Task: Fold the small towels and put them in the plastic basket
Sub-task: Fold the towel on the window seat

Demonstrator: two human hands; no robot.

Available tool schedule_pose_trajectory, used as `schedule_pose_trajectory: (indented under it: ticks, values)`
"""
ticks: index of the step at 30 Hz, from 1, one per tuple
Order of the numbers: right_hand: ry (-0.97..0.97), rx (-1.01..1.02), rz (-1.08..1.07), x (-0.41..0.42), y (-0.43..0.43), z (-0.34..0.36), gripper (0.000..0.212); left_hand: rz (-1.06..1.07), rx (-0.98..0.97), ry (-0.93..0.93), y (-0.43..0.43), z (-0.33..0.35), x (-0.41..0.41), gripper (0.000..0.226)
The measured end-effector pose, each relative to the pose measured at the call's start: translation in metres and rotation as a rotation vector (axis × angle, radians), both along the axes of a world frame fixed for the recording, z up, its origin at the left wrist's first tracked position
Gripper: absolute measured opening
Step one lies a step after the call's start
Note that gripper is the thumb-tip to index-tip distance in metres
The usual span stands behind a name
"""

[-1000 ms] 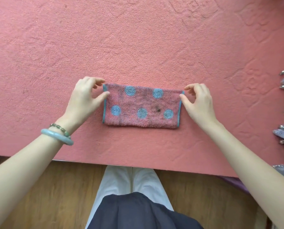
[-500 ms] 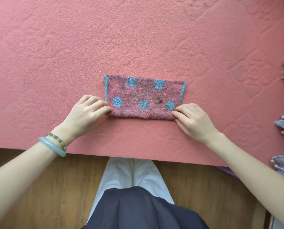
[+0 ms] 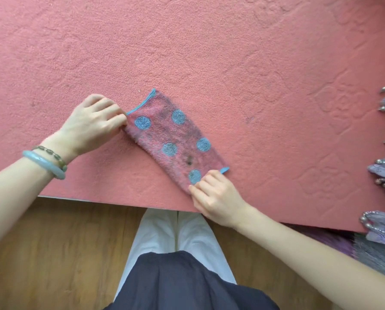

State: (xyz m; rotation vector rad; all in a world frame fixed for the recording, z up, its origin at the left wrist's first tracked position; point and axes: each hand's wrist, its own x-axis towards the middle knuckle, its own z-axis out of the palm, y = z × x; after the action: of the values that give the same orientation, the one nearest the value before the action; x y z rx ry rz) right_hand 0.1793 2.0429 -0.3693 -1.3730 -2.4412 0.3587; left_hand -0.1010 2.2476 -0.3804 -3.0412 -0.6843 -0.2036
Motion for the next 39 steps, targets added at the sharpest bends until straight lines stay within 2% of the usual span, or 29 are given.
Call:
schedule_pose_trajectory:
  ticks: [6,11,13,15,17,21,25,32,35,39]
  values:
    - [0.082,-0.035,0.012,-0.066,0.001,-0.002,0.006,-0.025,0.028,0.038,0.032,0.007,-0.005,0.018]
    - [0.033,-0.126,0.063,-0.073,0.003,-0.009,0.015,0.043,-0.042,0.052,0.027,0.003,-0.008,0.014]
    - [0.023,-0.189,0.085,-0.064,0.006,-0.008,0.022,0.143,-0.101,0.025,0.02,0.002,-0.01,0.016]
    - [0.069,-0.226,0.057,-0.05,0.018,-0.002,0.023,0.299,-0.161,0.002,0.012,0.002,-0.011,0.028]
    - [0.126,-0.209,-0.041,-0.034,0.045,0.001,0.018,0.469,-0.217,-0.013,0.005,0.002,-0.011,0.039]
    - [0.189,-0.171,-0.261,-0.013,0.123,0.005,0.014,0.816,-0.422,-0.134,-0.007,0.0,-0.007,0.048]
    - [0.188,-0.236,-0.29,-0.024,0.186,0.008,0.017,0.902,-0.438,-0.135,-0.018,-0.001,0.01,0.057]
    - [0.002,-0.427,-0.105,-0.047,0.219,-0.004,0.037,1.007,-0.492,-0.186,-0.024,-0.008,0.025,0.036]
    - [-0.042,-0.48,-0.081,-0.05,0.222,-0.003,0.037,1.038,-0.538,-0.26,-0.024,-0.006,0.028,0.027]
    - [-0.133,-0.566,-0.056,-0.05,0.231,-0.003,0.026,1.032,-0.592,-0.316,-0.019,0.002,0.027,0.027]
